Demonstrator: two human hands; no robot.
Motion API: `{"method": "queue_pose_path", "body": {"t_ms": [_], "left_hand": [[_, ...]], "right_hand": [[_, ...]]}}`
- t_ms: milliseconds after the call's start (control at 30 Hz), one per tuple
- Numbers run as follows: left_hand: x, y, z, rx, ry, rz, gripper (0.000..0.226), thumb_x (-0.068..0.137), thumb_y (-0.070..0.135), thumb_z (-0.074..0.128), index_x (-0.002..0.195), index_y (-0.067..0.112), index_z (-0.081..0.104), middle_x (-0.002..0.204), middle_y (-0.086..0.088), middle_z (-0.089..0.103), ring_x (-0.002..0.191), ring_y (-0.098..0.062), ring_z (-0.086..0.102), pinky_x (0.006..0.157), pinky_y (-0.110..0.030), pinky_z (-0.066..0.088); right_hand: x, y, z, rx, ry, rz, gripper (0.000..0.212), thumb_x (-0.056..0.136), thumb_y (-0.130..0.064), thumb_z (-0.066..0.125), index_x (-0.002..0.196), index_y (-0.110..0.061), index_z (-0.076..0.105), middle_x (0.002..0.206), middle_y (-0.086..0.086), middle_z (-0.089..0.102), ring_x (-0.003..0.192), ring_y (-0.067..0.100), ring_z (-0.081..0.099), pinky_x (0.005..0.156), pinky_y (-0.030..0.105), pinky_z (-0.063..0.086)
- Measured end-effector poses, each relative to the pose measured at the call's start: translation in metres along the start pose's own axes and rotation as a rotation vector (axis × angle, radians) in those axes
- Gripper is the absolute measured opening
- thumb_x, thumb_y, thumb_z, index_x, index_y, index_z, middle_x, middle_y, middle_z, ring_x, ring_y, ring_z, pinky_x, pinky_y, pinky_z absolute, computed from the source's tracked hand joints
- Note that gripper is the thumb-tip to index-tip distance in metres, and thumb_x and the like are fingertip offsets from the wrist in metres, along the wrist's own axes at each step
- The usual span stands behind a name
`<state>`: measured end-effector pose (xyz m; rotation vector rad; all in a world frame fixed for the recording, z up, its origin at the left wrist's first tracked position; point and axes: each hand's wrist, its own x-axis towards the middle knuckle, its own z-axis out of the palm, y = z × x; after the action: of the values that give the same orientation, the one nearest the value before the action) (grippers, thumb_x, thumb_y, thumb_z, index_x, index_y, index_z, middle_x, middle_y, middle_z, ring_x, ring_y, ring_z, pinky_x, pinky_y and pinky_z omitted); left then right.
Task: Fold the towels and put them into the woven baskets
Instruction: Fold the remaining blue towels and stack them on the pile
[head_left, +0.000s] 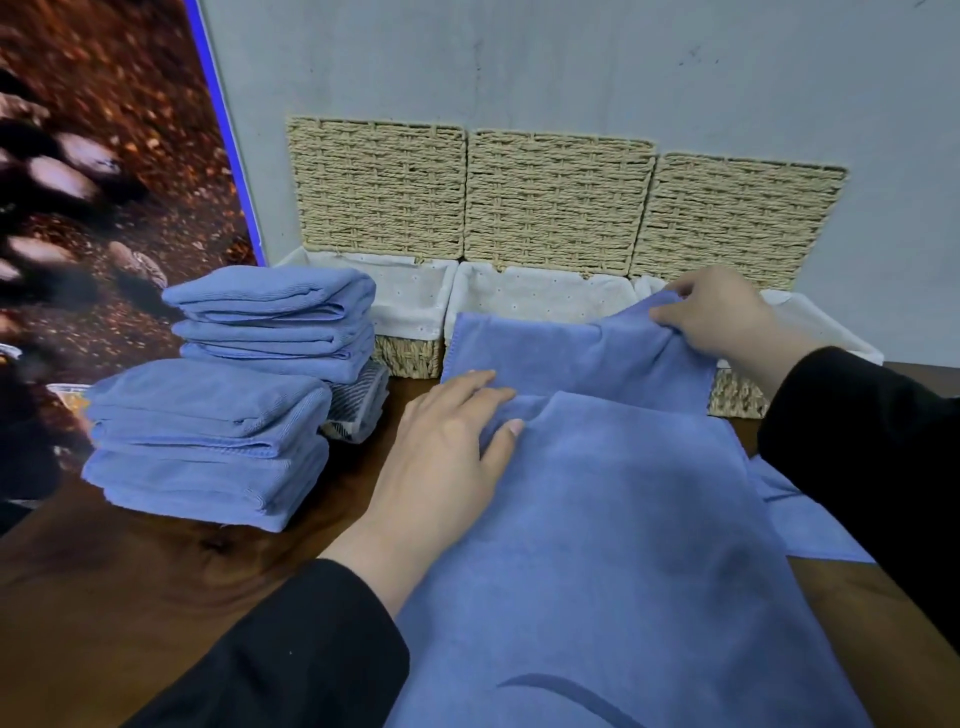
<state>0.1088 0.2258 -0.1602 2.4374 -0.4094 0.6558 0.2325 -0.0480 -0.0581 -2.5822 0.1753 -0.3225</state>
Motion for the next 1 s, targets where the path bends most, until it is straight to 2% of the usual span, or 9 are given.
{"method": "queue_pose_path", "body": {"t_ms": [67, 167, 333, 400, 467, 600, 667, 800, 1000], "left_hand": [[-0.001, 0.002, -0.002, -0.025, 0.024, 0.000, 0.040, 0.096, 0.041, 0.051, 0.129, 0.023, 0.066, 0.143, 0.004, 0.056, 0.135, -0.014, 0.047, 0.112, -0.026, 0.027], [-0.002, 0.007, -0.008, -0.066, 0.101, 0.058, 0.043, 0.098, 0.042, 0.049, 0.134, 0.024, 0.062, 0.144, 0.006, 0.055, 0.137, -0.012, 0.046, 0.115, -0.037, 0.033], [-0.002, 0.030, -0.018, -0.031, 0.072, 0.324, 0.057, 0.095, 0.047, 0.058, 0.147, 0.027, 0.045, 0.155, 0.006, 0.045, 0.147, -0.014, 0.035, 0.120, -0.037, 0.023], [-0.006, 0.038, -0.011, 0.000, -0.055, 0.457, 0.042, 0.091, 0.039, 0.064, 0.132, 0.031, 0.059, 0.148, 0.009, 0.051, 0.148, -0.014, 0.034, 0.122, -0.041, 0.017], [-0.011, 0.042, -0.003, -0.006, -0.184, 0.501, 0.016, 0.087, 0.027, 0.061, 0.101, 0.031, 0.069, 0.118, 0.015, 0.066, 0.133, -0.011, 0.051, 0.120, -0.046, 0.017], [-0.012, 0.034, -0.002, -0.027, -0.307, 0.342, 0.010, 0.088, 0.026, 0.053, 0.090, 0.029, 0.063, 0.075, 0.019, 0.053, 0.080, 0.002, 0.047, 0.115, -0.032, 0.018], [-0.009, 0.026, -0.004, 0.027, -0.288, 0.266, 0.016, 0.086, 0.026, 0.048, 0.091, 0.030, 0.063, 0.077, 0.019, 0.052, 0.081, 0.000, 0.049, 0.109, -0.033, 0.025], [-0.003, 0.018, -0.011, 0.142, -0.104, 0.105, 0.033, 0.084, 0.036, 0.036, 0.091, 0.029, 0.068, 0.088, 0.011, 0.062, 0.093, -0.016, 0.060, 0.090, -0.039, 0.034], [0.000, 0.006, -0.028, 0.113, 0.124, -0.023, 0.003, 0.087, 0.016, 0.066, 0.084, 0.017, 0.066, 0.073, 0.007, 0.056, 0.072, -0.025, 0.056, 0.067, -0.042, 0.045]], "right_hand": [[-0.012, -0.006, -0.005, 0.086, 0.076, -0.070, 0.017, 0.094, -0.012, 0.062, 0.103, -0.007, 0.076, 0.081, 0.009, 0.066, 0.072, 0.026, 0.056, 0.060, 0.032, 0.043], [-0.059, -0.018, -0.023, 0.224, 0.129, -0.290, 0.016, 0.094, -0.011, 0.062, 0.090, -0.022, 0.072, 0.088, -0.005, 0.067, 0.081, 0.014, 0.059, 0.071, 0.029, 0.047], [-0.180, -0.009, -0.030, 0.253, -0.091, -0.485, 0.017, 0.089, -0.017, 0.065, 0.088, -0.033, 0.070, 0.078, -0.011, 0.067, 0.063, 0.005, 0.052, 0.058, 0.014, 0.037], [-0.210, 0.006, -0.013, 0.232, -0.135, -0.540, 0.018, 0.090, -0.016, 0.065, 0.091, -0.034, 0.069, 0.087, -0.013, 0.069, 0.070, 0.001, 0.057, 0.064, 0.008, 0.039], [-0.224, 0.021, 0.004, 0.219, -0.210, -0.538, 0.024, 0.090, -0.012, 0.066, 0.097, -0.035, 0.068, 0.090, -0.016, 0.069, 0.073, -0.002, 0.059, 0.066, 0.008, 0.039], [-0.220, 0.038, 0.013, 0.275, -0.165, -0.408, 0.025, 0.094, -0.028, 0.063, 0.101, -0.051, 0.061, 0.083, -0.007, 0.070, 0.064, 0.014, 0.056, 0.063, 0.028, 0.044], [-0.217, 0.041, 0.010, 0.312, -0.087, -0.363, 0.014, 0.090, -0.044, 0.058, 0.098, -0.056, 0.062, 0.078, -0.002, 0.070, 0.063, 0.022, 0.057, 0.062, 0.034, 0.045], [-0.213, 0.044, 0.000, 0.389, 0.077, -0.299, 0.024, 0.093, -0.024, 0.066, 0.088, -0.047, 0.070, 0.070, -0.011, 0.067, 0.053, 0.014, 0.051, 0.053, 0.026, 0.039], [-0.205, 0.048, -0.010, 0.726, 0.220, -0.132, 0.025, 0.098, -0.010, 0.063, 0.091, -0.032, 0.072, 0.088, 0.007, 0.069, 0.071, 0.030, 0.071, 0.056, 0.017, 0.057]]}}
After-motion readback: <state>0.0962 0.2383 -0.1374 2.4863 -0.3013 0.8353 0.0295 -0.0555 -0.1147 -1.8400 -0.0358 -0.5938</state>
